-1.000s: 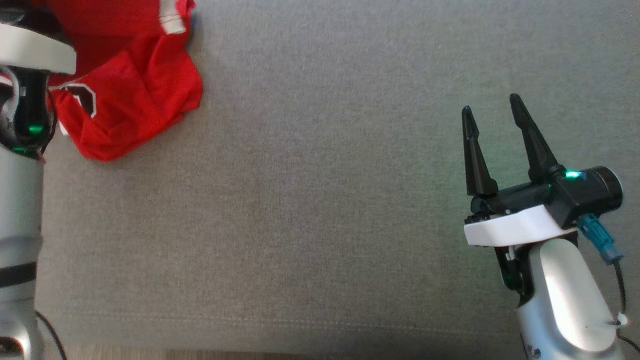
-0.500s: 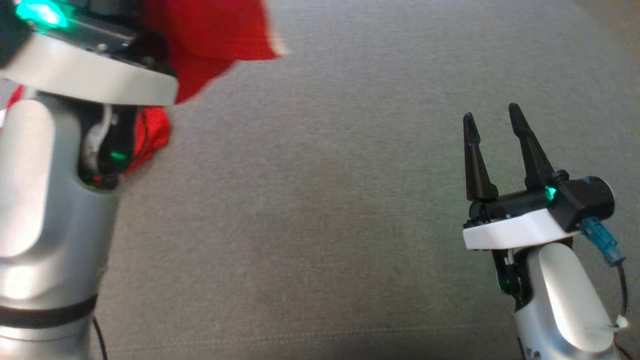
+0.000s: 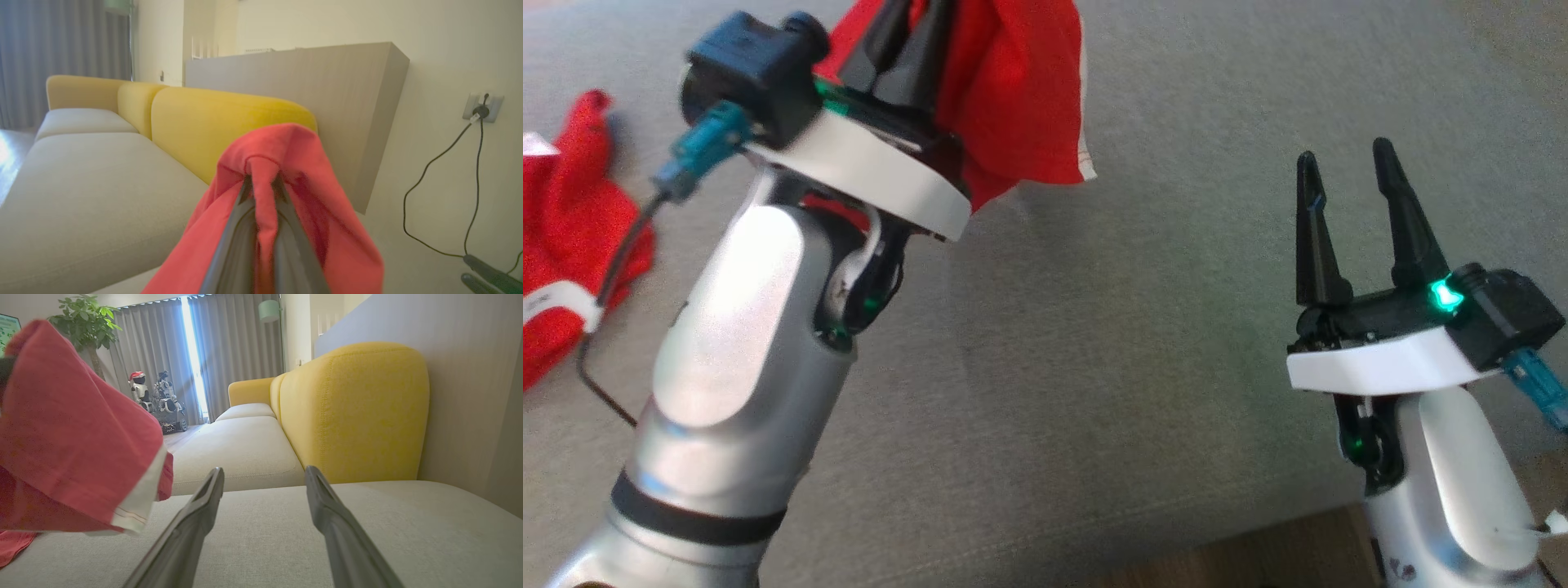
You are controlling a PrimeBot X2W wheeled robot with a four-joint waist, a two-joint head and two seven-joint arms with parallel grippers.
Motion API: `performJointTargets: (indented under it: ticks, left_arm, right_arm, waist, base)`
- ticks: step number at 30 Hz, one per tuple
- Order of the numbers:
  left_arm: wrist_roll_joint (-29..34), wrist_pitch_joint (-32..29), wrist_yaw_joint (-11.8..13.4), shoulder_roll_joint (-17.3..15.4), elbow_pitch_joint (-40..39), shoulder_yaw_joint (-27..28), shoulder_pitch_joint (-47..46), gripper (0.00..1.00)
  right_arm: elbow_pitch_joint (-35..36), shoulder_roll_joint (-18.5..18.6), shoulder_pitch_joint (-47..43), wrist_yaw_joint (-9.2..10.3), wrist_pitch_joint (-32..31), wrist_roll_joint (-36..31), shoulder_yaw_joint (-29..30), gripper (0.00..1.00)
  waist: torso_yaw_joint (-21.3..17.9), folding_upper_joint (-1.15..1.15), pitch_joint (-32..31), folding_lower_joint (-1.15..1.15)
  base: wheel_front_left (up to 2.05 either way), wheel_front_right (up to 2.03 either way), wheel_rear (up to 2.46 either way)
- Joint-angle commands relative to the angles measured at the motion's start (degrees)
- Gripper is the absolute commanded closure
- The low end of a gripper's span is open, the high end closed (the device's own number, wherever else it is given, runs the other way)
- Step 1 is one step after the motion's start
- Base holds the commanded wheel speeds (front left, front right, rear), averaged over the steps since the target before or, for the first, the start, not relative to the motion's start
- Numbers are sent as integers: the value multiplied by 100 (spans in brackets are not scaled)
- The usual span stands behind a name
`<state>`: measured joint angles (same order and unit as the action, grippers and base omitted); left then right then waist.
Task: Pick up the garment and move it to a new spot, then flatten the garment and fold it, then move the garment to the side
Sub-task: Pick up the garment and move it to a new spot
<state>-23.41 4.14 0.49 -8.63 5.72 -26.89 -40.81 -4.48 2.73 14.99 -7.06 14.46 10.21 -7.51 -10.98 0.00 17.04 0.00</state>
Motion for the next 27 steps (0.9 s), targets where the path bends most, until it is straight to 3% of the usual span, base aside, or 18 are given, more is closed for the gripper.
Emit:
performJointTargets:
  ticks: [1, 12, 13, 14, 15, 21, 27]
  left_arm:
    - [63, 57, -30, -56, -133, 148, -342, 100]
    - [287, 433, 56, 195, 1356, -46, -800, 100]
    - [327, 477, 53, 218, 1526, -104, -811, 64]
    - [353, 565, 59, 243, 1663, -134, -828, 8]
    - [389, 619, 58, 256, 1800, -176, -844, 0]
    - [385, 974, 106, 261, 2070, -65, -828, 0]
    - [297, 1079, 213, 43, 1566, 392, -390, 0]
  right_arm:
    - [231, 15, 249, -43, 53, 51, -142, 0]
    - [533, 15, 383, -43, 53, 311, -321, 0]
    - [544, 15, 380, -43, 53, 320, -340, 0]
    - [553, 15, 376, -43, 53, 324, -353, 0]
    - [559, 15, 371, -43, 53, 324, -363, 0]
    - [538, 15, 236, -43, 53, 201, -344, 0]
    - [377, 15, 62, -43, 53, -111, -247, 0]
  waist:
    - [-324, 0, 314, 0]
    - [-938, 0, 758, 0]
    - [-964, 0, 759, 0]
    - [-982, 0, 757, 0]
    - [-994, 0, 744, 0]
    - [-769, 0, 492, 0]
    - [-157, 0, 66, 0]
  base:
    - [0, 0, 0]
    - [0, 0, 0]
    - [0, 0, 0]
    - [0, 0, 0]
    - [0, 0, 0]
    - [0, 0, 0]
    - [0, 0, 0]
